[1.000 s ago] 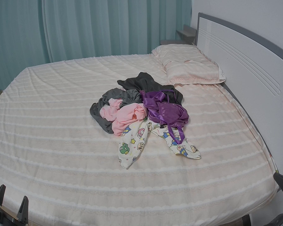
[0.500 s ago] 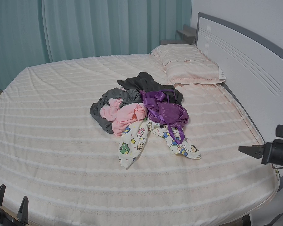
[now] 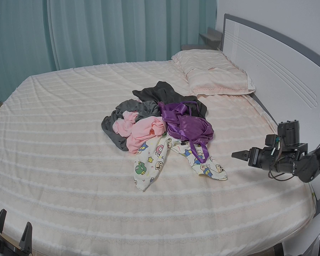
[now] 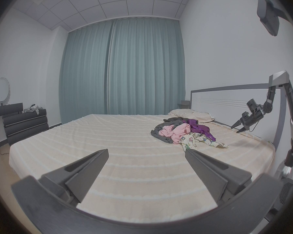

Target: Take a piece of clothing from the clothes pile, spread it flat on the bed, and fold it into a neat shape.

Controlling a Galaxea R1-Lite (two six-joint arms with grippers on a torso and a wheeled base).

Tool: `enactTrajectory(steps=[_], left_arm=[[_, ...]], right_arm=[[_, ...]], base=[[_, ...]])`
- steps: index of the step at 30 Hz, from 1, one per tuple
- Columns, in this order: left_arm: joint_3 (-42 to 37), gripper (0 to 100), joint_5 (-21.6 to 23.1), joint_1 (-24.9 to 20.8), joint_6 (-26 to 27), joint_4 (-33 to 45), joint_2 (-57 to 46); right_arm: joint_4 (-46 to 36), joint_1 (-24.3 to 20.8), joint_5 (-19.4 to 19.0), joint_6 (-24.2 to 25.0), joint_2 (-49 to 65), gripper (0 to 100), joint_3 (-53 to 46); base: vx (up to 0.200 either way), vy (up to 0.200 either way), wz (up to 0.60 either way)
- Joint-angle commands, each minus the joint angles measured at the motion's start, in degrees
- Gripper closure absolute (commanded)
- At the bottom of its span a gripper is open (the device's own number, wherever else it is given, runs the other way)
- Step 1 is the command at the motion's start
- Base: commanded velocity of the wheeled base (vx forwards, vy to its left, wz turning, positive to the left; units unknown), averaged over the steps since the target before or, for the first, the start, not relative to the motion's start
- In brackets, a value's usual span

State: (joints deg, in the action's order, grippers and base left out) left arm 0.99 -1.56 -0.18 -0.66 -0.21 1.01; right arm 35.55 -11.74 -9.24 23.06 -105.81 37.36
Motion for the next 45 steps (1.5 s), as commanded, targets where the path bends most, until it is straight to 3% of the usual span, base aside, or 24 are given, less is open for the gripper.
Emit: enactTrajectory(steps=[1,14,27,32,33,40,45], left_arm=[[-0.99,0,-0.02,0.01,-0.13,0.03,-1.01],[-0.99,0,-0.02,0.01,-0.13,0.03,-1.01],[-0.99,0,-0.02,0.01,-0.22,0.03,-1.01],[-0.99,0,-0.02,0.01,-0.22,0.03,-1.01],[-0.99,0,-0.02,0.01,-0.22,0.03,-1.01],[-0.99,0,-0.02,0.01,-0.22,0.03,-1.01],[-0.99,0,-0.02,0.01,-0.22,0.03,-1.01]], right_arm=[[1.72,-3.47,2.12,2.34,-11.61,0,5.35],[1.63,-5.05,3.18,3.57,-20.48,0,13.44],[-1.18,-11.64,3.53,3.57,-25.14,0,20.64],[-3.64,-13.40,6.08,2.86,-26.72,0,22.84],[-3.64,-13.49,6.08,2.78,-26.72,100,22.84],[-3.64,-12.17,12.49,-1.00,-28.48,100,24.69],[-3.20,-11.55,13.55,-3.29,-27.69,100,23.98]], base=[[0.000,0.000,0.00],[0.000,0.000,0.00],[0.000,0.000,0.00],[0.000,0.000,0.00],[0.000,0.000,0.00],[0.000,0.000,0.00],[0.000,0.000,0.00]])
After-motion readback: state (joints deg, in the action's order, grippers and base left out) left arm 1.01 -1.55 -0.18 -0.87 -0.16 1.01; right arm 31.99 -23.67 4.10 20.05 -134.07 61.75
